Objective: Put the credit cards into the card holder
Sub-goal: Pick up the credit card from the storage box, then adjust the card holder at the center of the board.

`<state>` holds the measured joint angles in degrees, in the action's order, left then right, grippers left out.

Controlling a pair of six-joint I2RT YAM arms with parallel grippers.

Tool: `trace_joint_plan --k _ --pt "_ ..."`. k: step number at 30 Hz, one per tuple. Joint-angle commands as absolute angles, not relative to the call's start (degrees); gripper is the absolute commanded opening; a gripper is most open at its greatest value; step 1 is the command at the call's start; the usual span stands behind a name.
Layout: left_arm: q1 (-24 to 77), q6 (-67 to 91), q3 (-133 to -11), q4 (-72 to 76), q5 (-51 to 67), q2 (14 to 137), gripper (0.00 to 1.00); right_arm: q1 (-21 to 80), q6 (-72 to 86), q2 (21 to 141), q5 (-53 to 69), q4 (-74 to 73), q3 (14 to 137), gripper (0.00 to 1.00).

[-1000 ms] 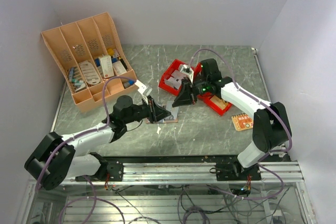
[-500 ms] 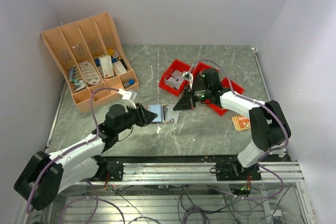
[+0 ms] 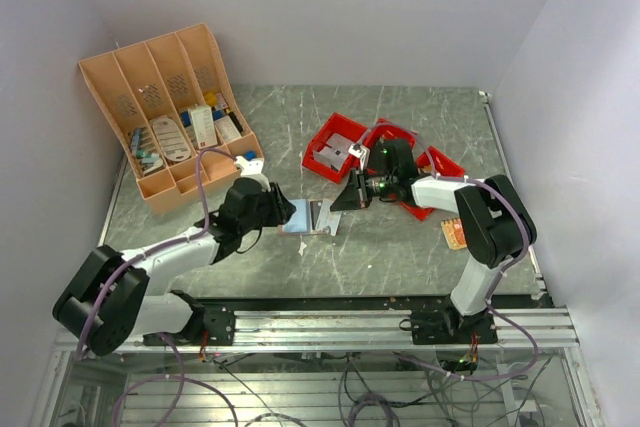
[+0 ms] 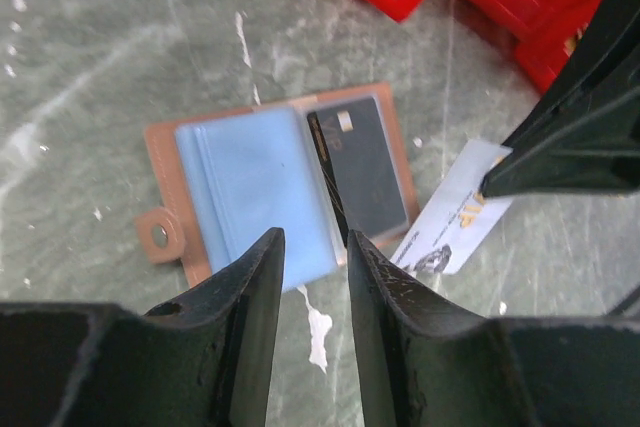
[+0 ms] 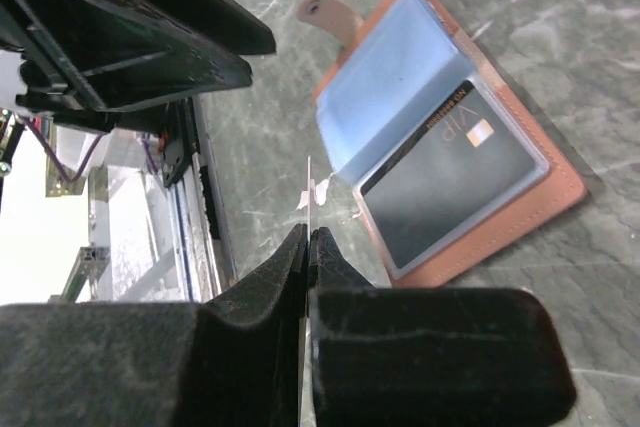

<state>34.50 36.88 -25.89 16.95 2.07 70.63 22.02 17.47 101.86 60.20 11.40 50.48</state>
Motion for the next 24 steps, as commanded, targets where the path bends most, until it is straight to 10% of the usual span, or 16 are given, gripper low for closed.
trace_joint_plan --k 1,16,24 --pt "37.20 33.63 -31.66 10.23 -8.29 72.13 0.46 21.62 20.30 103.73 57.22 13.55 50.95 0.00" --pt "39.37 27.92 -38.77 10.29 -11.27 86.19 0.68 21.62 32.08 106.10 50.53 19.64 48.75 0.00" --pt "39.28 27.68 -35.87 11.06 -10.41 86.88 0.61 21.62 36.34 108.16 52.11 23.46 47.57 0.00"
